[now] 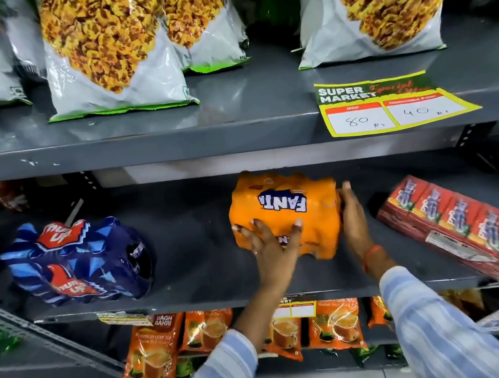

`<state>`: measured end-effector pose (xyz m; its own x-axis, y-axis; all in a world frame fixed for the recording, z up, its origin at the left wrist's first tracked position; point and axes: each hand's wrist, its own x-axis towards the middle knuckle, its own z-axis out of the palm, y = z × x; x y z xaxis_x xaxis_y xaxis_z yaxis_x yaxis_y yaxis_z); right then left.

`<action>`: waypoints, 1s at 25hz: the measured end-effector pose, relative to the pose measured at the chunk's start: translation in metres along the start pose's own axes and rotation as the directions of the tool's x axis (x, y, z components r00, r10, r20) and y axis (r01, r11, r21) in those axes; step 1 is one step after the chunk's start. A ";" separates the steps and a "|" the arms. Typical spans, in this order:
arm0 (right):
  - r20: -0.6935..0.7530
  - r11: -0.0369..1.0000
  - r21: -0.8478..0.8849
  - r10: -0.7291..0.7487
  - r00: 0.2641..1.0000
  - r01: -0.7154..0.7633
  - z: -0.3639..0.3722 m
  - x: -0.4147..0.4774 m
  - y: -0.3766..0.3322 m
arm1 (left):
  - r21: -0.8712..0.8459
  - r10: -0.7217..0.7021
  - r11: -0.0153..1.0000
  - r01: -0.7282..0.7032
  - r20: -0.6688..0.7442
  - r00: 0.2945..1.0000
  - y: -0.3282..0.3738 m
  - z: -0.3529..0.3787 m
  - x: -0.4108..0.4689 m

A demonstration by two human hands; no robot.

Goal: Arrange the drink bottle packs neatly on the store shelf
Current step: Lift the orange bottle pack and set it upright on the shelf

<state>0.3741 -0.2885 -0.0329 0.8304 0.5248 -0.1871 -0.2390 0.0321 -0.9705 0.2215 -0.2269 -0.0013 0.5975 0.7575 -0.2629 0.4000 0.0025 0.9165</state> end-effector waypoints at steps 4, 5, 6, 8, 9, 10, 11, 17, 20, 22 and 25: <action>-0.145 0.908 -0.244 -0.380 0.913 0.339 0.007 -0.049 0.044 | -0.072 0.037 0.997 -0.037 0.006 0.999 0.015 -0.007 -0.001; -0.124 0.881 -0.283 -0.426 0.896 0.380 0.013 -0.059 0.050 | -0.032 0.094 0.995 -0.096 -0.054 0.994 0.015 0.002 -0.010; -0.111 0.861 -0.311 -0.452 0.885 0.401 0.018 -0.067 0.054 | -0.020 0.127 0.991 -0.131 -0.126 0.984 0.016 0.011 -0.017; -0.095 0.848 -0.336 -0.464 0.881 0.411 0.023 -0.075 0.056 | -0.036 0.136 0.988 -0.149 -0.240 0.961 0.015 0.014 -0.020; -0.075 0.836 -0.355 -0.472 0.878 0.419 0.023 -0.077 0.056 | -0.037 0.150 0.985 -0.166 -0.270 0.951 0.014 0.008 -0.015; -0.043 0.815 -0.382 -0.486 0.873 0.435 0.024 -0.079 0.056 | -0.038 0.172 0.981 -0.190 -0.274 0.946 0.011 -0.002 -0.008; -0.002 0.792 -0.408 -0.498 0.867 0.454 0.027 -0.082 0.056 | -0.036 0.194 0.977 -0.209 -0.245 0.950 0.009 -0.016 0.003; 0.273 0.709 -0.448 -0.471 0.839 0.544 0.062 -0.084 0.047 | -0.039 0.135 0.990 -0.137 -0.050 0.990 -0.005 -0.097 0.050; -0.052 0.754 -0.488 -0.528 0.848 0.439 0.058 -0.050 0.018 | -0.045 0.189 0.978 -0.205 -0.234 0.954 -0.018 -0.084 0.035; -0.151 0.844 -0.453 -0.390 0.909 0.287 0.052 -0.019 -0.006 | 0.033 0.246 0.968 -0.247 -0.276 0.929 -0.022 -0.078 0.031; -0.033 0.970 -0.243 -0.009 0.999 0.001 0.052 0.002 -0.025 | 0.107 0.268 0.963 -0.247 -0.290 0.919 -0.023 -0.079 0.031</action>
<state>0.3560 -0.2439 -0.0012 0.8488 0.4961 -0.1829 -0.1083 -0.1754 -0.9785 0.1758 -0.1517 -0.0062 0.4547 0.8860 0.0912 0.3125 -0.2546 0.9152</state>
